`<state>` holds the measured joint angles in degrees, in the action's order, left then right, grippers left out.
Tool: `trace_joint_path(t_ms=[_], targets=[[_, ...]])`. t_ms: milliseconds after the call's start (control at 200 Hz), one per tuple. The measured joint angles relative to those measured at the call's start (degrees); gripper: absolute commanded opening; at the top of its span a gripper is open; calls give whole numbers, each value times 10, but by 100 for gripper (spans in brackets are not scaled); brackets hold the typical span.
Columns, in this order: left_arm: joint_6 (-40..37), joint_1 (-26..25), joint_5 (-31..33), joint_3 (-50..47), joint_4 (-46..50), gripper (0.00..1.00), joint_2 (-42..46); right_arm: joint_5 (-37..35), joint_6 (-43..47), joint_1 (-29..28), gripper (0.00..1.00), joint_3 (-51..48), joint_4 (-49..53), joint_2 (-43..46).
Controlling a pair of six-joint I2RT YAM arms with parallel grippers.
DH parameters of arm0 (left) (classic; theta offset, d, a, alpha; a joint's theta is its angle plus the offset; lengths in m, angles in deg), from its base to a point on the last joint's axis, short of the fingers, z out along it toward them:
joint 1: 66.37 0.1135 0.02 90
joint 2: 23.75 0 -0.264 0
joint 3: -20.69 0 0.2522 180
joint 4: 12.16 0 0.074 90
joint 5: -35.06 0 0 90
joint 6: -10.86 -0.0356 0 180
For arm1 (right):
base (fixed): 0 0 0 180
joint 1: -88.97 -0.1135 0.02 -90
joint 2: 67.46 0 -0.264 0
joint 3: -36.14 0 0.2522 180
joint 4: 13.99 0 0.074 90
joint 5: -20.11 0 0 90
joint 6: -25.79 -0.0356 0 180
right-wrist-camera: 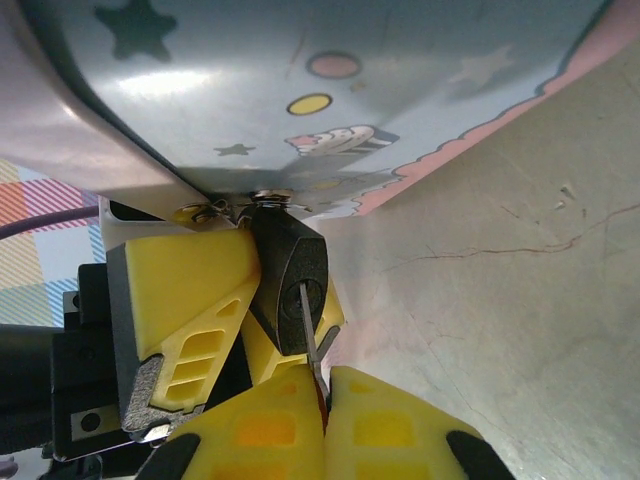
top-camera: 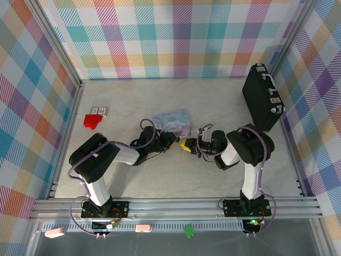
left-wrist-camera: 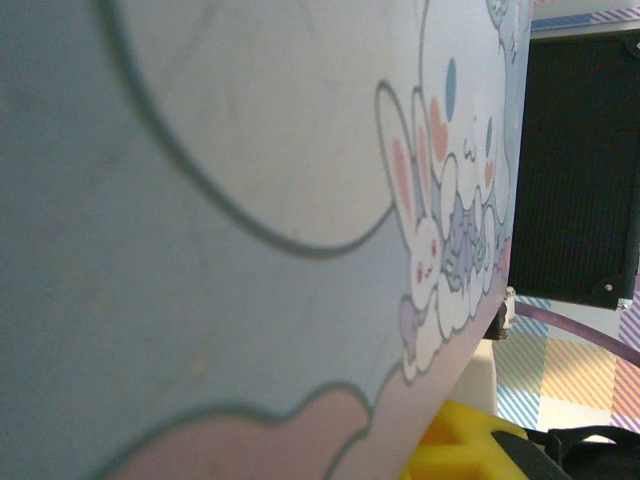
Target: Unlock the padlock with the key
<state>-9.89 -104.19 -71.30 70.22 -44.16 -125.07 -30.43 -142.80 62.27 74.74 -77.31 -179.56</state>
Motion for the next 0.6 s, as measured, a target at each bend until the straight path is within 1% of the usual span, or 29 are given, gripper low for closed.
trace_joint_path(t_ms=[115, 600], targets=[[-1, 0, -4, -3, -9, 20, -3, -7, 0, -3, 0, -6, 0, 3], [-9, -3, -17, -15, -22, 21, -3, -27, 0, -17, 0, -29, -5, 16]])
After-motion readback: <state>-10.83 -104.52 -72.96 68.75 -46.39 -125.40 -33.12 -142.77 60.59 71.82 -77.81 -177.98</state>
